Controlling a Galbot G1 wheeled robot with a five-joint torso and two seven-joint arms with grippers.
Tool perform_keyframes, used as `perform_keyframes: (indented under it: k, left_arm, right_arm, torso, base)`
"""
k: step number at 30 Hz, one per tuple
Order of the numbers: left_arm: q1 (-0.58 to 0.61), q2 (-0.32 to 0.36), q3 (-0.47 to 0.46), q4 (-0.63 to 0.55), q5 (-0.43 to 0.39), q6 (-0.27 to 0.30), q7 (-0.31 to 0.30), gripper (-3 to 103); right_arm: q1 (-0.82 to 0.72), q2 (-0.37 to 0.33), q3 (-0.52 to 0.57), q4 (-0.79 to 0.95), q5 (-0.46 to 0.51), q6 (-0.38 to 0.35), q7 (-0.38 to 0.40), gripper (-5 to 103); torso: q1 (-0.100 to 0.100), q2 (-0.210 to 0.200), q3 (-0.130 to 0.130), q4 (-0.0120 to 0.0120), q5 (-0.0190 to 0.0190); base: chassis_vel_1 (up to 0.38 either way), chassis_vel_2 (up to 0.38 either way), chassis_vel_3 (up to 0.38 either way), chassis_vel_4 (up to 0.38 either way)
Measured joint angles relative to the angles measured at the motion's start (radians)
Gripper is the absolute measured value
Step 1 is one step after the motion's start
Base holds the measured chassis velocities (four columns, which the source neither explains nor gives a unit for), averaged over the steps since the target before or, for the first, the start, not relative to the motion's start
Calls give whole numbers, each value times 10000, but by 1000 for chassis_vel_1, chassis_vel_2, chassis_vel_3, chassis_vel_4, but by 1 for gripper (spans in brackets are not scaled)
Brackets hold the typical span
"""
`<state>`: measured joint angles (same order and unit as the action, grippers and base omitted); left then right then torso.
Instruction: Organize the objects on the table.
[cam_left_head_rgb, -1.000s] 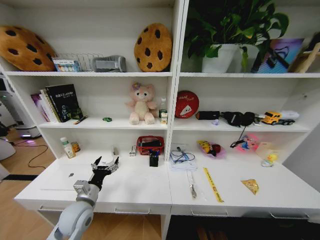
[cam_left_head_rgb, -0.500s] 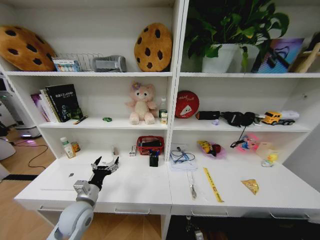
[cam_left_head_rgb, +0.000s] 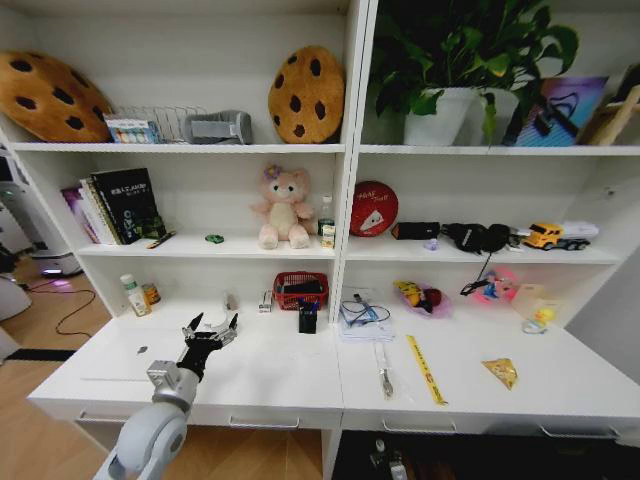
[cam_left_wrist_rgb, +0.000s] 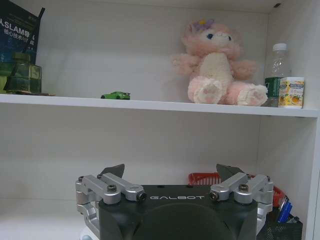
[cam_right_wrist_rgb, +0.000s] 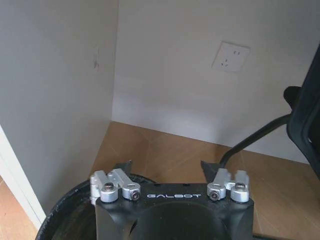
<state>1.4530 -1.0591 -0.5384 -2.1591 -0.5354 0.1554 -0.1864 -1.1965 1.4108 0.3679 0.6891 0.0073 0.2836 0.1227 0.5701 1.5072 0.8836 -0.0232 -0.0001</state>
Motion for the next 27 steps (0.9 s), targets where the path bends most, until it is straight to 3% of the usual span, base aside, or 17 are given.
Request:
perform_keyframes:
  k: [3,5,6,8,9,11,12,14,20,22,27]
  left_arm:
    - [0,0,0,0,0,0,0,100]
    - [1,0,0,0,0,0,1,100]
    - [1,0,0,0,0,0,1,100]
    - [0,0,0,0,0,0,1,100]
    - [0,0,0,0,0,0,1,100]
    - [0,0,-1,0,0,0,2,100]
    - [0,0,-1,0,0,0,2,100]
    - [0,0,-1,0,0,0,1,100]
    - [0,-1,1,1,0,0,1,100]
    - [0,0,0,0,0,0,0,100]
    - [0,0,1,0,0,0,0,100]
  right_arm:
    - [-327,-6,-2,461,24,-162,193,90]
    - [-1155,-153,-62,1768,230,-1087,266,99]
    - [-1155,-153,-62,1768,230,-1087,266,99]
    - [-2276,-400,-241,3583,694,-2711,695,100]
    - [-2276,-400,-241,3583,694,-2711,695,100]
    - [-3771,-824,-644,5899,1330,-4407,1873,100]
    - [-3771,-824,-644,5899,1330,-4407,1873,100]
    - [-5551,-1308,-796,7814,1558,-5072,2898,100]
    - [-7884,-2301,-272,10606,1305,-4526,3888,100]
    - [-9000,-3128,190,12070,854,-3908,4166,100]
    - [-9654,-3605,421,13467,456,-3519,4575,100]
  torso:
    - [0,0,0,3,2]
    - [0,0,0,2,1]
    - [0,0,0,2,1]
    - [-1,0,-1,-3,1]
    - [-1,0,-1,-3,1]
    - [-3,2,-2,2,0]
    - [-3,2,-2,2,0]
    - [-3,3,-2,-6,0]
    - [-4,3,-3,1,-2]
    - [-3,3,-1,2,-1]
    - [-3,3,-1,0,-1]
  base:
    - [0,0,0,0]
    - [0,0,0,0]
    - [0,0,0,0]
    - [0,0,0,0]
    - [0,0,0,0]
    - [0,0,0,0]
    - [0,0,0,0]
    - [0,0,0,0]
    - [0,0,0,0]
    - [0,0,0,0]
    - [0,0,0,0]
